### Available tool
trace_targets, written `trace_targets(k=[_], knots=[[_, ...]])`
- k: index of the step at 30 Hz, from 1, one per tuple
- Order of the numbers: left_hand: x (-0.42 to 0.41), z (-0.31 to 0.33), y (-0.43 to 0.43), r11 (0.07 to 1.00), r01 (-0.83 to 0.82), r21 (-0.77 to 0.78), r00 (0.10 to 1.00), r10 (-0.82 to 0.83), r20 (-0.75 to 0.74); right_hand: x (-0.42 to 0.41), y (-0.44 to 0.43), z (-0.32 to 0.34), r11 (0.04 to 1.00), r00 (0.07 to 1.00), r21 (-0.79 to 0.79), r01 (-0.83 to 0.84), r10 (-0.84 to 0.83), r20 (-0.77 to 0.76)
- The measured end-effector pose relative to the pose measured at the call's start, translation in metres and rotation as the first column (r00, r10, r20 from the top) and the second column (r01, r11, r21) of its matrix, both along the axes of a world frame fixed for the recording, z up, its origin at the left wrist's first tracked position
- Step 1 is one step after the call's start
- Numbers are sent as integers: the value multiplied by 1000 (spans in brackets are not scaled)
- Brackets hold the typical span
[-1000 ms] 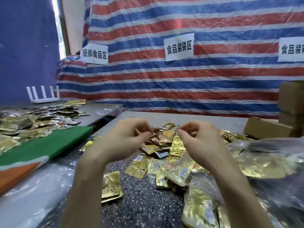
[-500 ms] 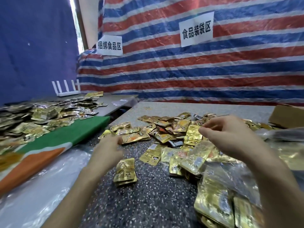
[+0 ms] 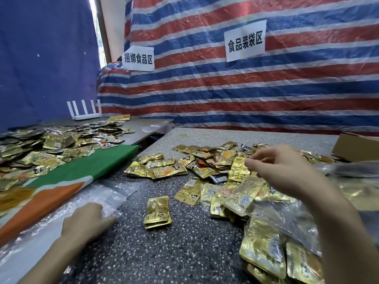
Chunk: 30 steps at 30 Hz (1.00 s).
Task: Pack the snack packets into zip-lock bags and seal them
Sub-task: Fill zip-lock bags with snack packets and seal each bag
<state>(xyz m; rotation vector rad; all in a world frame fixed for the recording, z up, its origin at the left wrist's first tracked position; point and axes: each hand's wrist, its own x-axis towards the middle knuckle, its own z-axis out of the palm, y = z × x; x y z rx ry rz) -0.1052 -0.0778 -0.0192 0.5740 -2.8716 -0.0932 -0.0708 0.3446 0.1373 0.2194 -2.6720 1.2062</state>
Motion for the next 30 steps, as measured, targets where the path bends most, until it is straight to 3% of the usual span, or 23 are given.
trace_targets(k=[2,9,12,15,17,20,24,26,30], knots=[[0,-3,0,1000,11,25,999,-12,34,1,-1,1,1000,1000,9,-3,3,3],[3,1,7,998,14,59,978,-1,-207,4,-1,3,1000,1000,12,17,-17,10],[9,25,26,984,129,123,874,-54,-484,4,-1,3,1000,1000,-8,16,-16,4],[17,70,63,919,367,143,707,-176,-685,4,-7,4,995,1000,-97,14,-15,-3],[23,99,95,793,587,161,576,-270,-772,6,-12,6,979,1000,-203,22,-21,9],[34,134,151,536,844,22,299,-437,-848,11,-16,9,942,999,-336,2,16,51],[34,164,207,285,935,-212,-18,-558,-829,18,-18,15,895,994,-447,-17,63,89],[30,172,224,159,969,-188,-69,-558,-827,20,-16,18,866,995,-501,7,46,93],[18,174,241,-151,984,98,-19,-627,-779,22,-6,22,827,995,-559,52,3,97]])
